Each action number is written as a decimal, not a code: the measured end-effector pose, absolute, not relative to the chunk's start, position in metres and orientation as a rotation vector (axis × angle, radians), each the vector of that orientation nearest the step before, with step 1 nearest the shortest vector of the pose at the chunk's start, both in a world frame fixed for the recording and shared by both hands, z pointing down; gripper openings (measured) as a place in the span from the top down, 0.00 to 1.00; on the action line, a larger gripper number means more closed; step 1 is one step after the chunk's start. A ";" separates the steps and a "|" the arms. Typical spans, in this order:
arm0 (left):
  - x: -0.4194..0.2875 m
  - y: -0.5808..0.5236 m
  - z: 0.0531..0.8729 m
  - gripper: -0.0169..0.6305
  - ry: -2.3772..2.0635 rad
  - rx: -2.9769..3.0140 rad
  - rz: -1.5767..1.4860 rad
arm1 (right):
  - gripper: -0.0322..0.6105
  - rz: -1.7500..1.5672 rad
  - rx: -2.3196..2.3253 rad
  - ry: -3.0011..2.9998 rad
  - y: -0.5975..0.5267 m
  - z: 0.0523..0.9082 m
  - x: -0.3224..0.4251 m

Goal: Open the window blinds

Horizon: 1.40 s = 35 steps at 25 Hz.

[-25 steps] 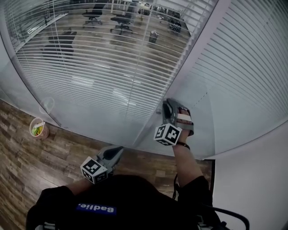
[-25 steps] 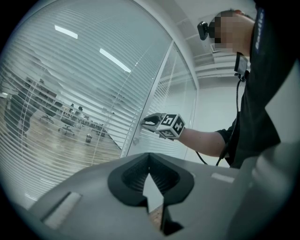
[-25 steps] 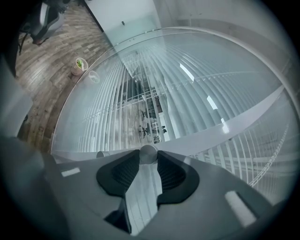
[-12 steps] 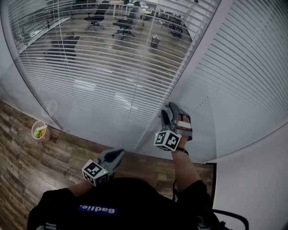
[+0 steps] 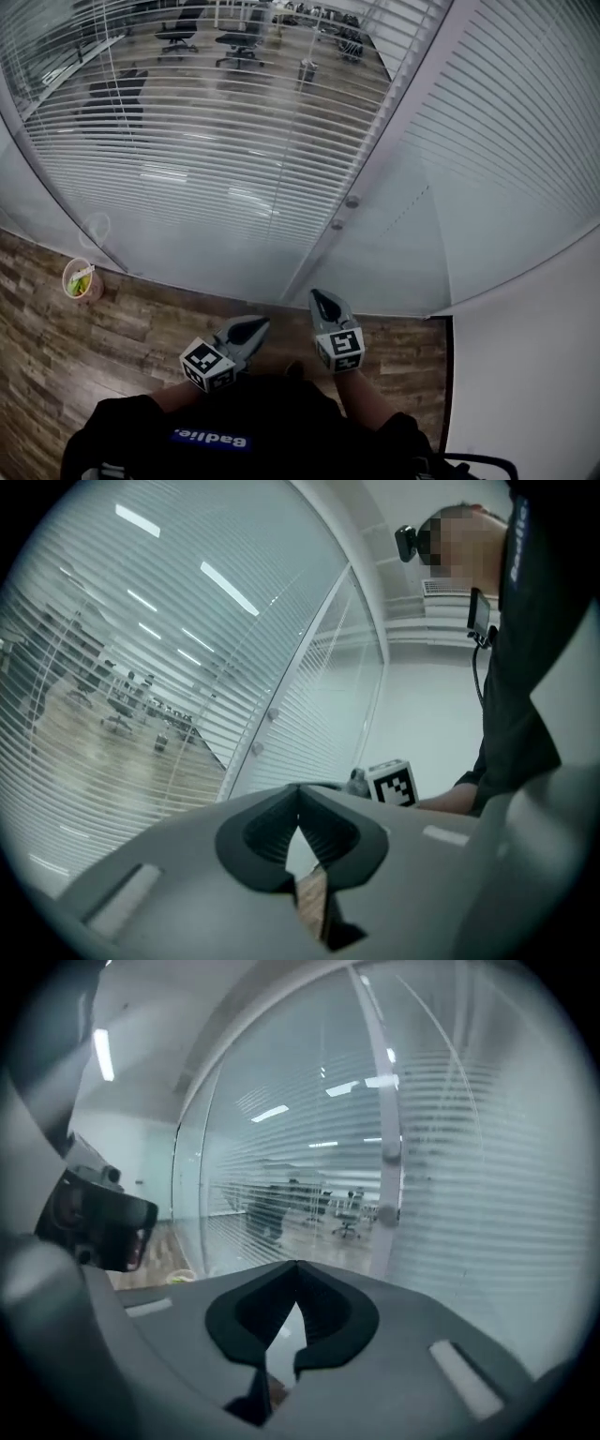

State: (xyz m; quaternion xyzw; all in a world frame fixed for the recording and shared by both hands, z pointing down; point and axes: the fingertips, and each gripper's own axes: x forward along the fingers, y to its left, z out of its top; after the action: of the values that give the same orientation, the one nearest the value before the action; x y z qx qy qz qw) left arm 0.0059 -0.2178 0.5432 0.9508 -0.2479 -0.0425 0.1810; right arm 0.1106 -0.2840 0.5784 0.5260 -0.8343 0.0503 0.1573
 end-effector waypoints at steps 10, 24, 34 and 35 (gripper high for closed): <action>0.031 -0.174 0.525 0.97 -0.659 2.766 -0.137 | 0.95 0.364 1.311 -2.551 -0.184 0.610 0.078; 0.105 -0.056 0.534 0.98 -0.869 2.668 0.008 | 0.95 0.363 1.182 -2.561 -0.052 0.625 0.153; 0.093 -0.021 0.525 0.98 -0.776 2.737 0.007 | 0.95 0.339 1.223 -2.550 -0.019 0.613 0.129; 0.093 -0.021 0.523 0.98 -0.768 2.745 0.003 | 0.95 0.339 1.232 -2.542 -0.019 0.611 0.130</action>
State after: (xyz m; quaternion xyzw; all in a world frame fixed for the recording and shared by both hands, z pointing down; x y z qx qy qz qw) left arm 0.0930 -0.0205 0.5229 0.9528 -0.2666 0.0011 0.1451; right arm 0.1300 -0.0191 0.6106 0.4282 -0.8836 0.1179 0.1480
